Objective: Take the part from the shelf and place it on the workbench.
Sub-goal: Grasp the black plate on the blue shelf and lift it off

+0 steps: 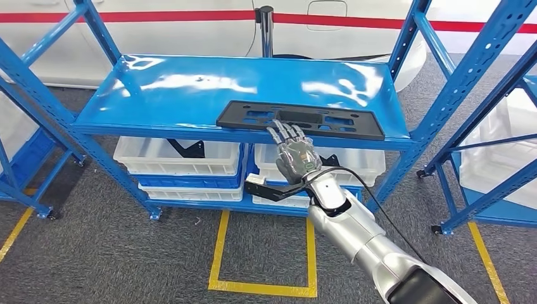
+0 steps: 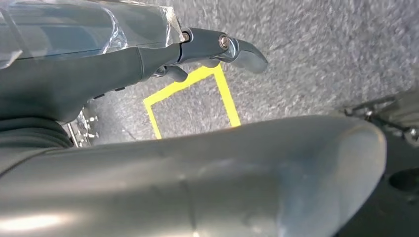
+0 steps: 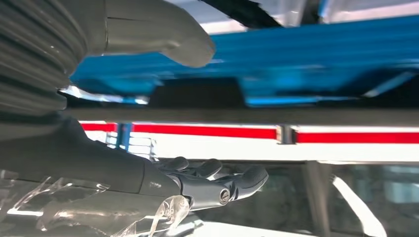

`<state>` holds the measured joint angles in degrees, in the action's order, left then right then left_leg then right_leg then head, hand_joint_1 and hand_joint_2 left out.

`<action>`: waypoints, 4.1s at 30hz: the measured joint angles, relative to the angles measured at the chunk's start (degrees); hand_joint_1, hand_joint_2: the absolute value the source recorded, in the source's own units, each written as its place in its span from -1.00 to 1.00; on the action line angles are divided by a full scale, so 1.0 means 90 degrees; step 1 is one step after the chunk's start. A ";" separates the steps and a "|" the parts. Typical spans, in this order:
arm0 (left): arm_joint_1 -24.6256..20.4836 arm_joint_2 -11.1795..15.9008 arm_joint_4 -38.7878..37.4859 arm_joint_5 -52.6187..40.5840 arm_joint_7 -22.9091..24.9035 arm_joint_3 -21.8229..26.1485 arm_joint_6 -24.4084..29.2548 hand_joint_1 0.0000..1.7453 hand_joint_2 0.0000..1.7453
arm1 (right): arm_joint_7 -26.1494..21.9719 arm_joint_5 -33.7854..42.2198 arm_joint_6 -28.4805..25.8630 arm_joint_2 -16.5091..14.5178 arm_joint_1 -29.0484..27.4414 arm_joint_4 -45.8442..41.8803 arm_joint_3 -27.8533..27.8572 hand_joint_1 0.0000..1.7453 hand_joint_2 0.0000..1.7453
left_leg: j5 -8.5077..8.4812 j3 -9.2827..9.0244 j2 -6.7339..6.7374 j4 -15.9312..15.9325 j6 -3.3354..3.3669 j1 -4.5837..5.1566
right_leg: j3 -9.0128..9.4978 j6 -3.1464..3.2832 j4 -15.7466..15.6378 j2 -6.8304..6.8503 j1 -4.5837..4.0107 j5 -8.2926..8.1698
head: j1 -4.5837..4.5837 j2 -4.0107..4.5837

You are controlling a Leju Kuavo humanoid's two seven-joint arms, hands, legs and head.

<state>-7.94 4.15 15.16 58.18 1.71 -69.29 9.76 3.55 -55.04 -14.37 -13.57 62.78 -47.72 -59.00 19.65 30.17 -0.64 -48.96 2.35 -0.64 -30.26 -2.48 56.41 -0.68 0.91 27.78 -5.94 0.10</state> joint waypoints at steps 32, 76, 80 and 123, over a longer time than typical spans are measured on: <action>0.0013 -0.0016 -0.0002 -0.0073 -0.0016 0.0000 0.0001 -1.00 -1.00 | -0.0075 0.0116 0.0137 -0.0199 -0.0099 0.0277 -0.0206 -1.00 1.00 | -0.0136 0.0202 0.0000 -0.0059 0.0009 0.0139 | 0.0303 0.0138 -0.0579 -0.0026 -0.0083 -0.0259 | 0.0003 -0.0001; 0.0026 -0.0015 -0.0002 -0.0097 -0.0095 0.0036 -0.0231 -1.00 -1.00 | 0.0310 -0.0007 -0.0519 0.0034 -0.0027 0.0652 -0.0305 -1.00 1.00 | -0.0147 0.0183 -0.0031 -0.0053 -0.0002 0.0156 | 0.0376 0.0137 -0.0697 0.0024 -0.0073 -0.0267 | 0.0002 -0.0001; 0.0026 -0.0015 -0.0002 -0.0091 -0.0102 0.0036 -0.0236 -1.00 -1.00 | 0.0435 -0.0021 -0.0402 0.0067 -0.0041 0.0568 -0.0291 -1.00 1.00 | -0.0148 0.0182 -0.0031 -0.0053 -0.0003 0.0155 | 0.0377 0.0138 -0.0697 0.0024 -0.0074 -0.0268 | 0.0002 -0.0001; 0.0025 -0.0015 -0.0002 -0.0038 0.0039 0.0039 -0.0351 -1.00 -1.00 | 0.1697 0.0060 0.0457 0.0061 -0.0080 0.0752 0.0234 1.00 1.00 | -0.0176 0.0165 -0.0031 -0.0047 -0.0043 0.0141 | 0.0388 0.0175 -0.0697 0.0024 -0.0090 -0.0294 | 0.0002 -0.0001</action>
<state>-7.71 4.02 15.15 57.83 2.06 -68.94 6.60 18.82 -54.50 -10.26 -13.02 62.06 -40.96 -56.89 18.06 31.65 -0.92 -49.38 1.96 0.62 -26.77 -0.91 50.14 -0.46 0.10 25.14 -5.92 0.09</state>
